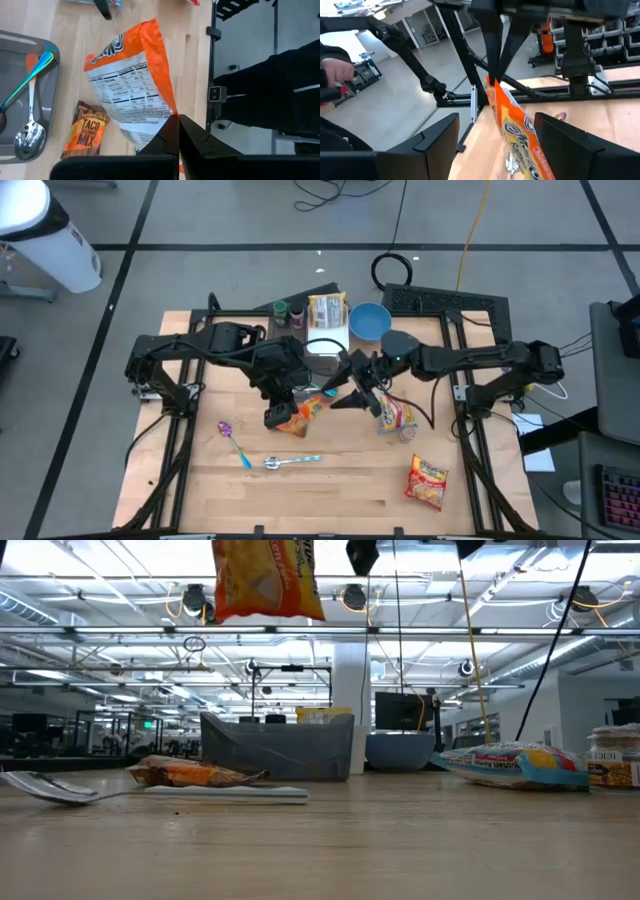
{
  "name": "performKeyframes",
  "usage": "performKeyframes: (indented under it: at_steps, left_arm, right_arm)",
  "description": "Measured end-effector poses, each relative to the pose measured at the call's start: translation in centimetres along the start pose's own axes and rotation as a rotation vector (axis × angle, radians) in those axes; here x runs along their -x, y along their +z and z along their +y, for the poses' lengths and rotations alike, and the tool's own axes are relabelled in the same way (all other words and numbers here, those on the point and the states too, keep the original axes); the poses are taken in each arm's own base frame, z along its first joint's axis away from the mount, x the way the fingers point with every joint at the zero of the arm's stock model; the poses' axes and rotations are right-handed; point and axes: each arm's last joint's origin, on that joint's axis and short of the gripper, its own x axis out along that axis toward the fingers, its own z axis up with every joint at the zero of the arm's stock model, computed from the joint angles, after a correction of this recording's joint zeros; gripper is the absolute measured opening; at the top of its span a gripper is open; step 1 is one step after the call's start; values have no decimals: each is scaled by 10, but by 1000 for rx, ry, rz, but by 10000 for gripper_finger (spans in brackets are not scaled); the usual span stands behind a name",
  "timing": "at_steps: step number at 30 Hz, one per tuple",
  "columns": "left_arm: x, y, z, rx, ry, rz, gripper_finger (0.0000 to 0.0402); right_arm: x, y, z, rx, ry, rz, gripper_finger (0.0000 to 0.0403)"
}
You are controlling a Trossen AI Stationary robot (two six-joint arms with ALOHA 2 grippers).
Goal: Pick & Place Food Item
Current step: Put the orange noodle pack into the white bin
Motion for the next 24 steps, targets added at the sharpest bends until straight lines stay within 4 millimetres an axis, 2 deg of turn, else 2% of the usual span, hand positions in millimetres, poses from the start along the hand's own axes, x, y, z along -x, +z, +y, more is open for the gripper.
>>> performKeyframes:
  at_steps: [9, 18, 24]
  left_arm:
    - [1, 2, 2, -6, 0, -11, 0]
    - [1, 4, 2, -13, -8, -36, 0]
    - [2, 9, 0, -30, -32, -82, 0]
  right_arm:
    - [-12, -5, -6, -4, 20, -34, 251]
    - [-15, -5, -1, 13, 33, -39, 250]
    - [-15, -5, -1, 12, 31, -40, 215]
